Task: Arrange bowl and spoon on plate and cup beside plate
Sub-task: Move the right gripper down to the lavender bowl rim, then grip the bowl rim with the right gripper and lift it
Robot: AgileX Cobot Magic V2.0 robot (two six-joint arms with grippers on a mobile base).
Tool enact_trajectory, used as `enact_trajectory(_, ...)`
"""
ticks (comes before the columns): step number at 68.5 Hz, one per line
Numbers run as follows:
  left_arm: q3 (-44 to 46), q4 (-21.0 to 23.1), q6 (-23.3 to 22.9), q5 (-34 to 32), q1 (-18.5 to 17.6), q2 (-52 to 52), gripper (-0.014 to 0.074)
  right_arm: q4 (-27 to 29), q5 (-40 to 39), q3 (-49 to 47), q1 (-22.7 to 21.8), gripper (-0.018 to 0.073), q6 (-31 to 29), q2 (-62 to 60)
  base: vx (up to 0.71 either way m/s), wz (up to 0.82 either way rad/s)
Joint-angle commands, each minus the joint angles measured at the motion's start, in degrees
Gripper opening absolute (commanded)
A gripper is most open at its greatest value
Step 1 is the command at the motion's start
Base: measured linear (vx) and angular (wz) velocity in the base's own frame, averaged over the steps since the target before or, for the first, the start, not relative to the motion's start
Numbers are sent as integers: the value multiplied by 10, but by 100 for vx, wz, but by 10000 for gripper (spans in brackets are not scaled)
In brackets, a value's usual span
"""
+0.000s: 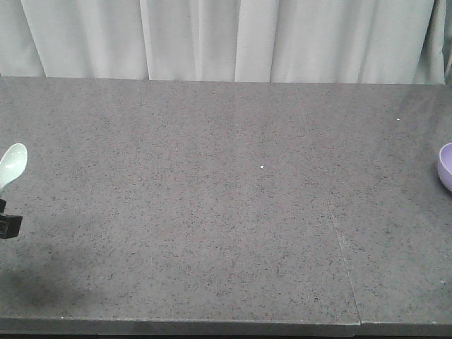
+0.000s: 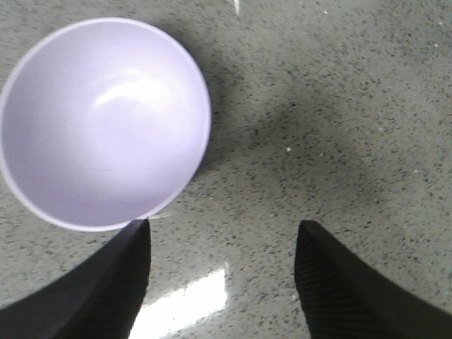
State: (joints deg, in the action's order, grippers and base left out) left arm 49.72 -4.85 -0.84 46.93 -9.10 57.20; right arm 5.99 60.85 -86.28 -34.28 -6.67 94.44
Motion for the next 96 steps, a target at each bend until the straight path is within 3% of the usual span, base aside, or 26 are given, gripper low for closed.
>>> enact_trajectory(1,14,1,-1,-29,-2,-9,90,-1,-5,-35,-5,446,-17,5,0,0)
enact_trajectory(35,14,1,-1,-29,-2,-9,90,91,-48,-50,-3,446,-63,92,0,0)
enact_trajectory(54,14,1,-1,-29,-2,-9,90,98,-89,-50,-3,441,-63,120,0,0)
enact_trajectory(82,14,1,-1,-29,-2,-9,90,114,-117,-50,-3,324,-63,151,0,0)
enact_trajectory(96,14,1,-1,-29,-2,-9,90,115,-119,-50,-3,214,-64,154,0,0)
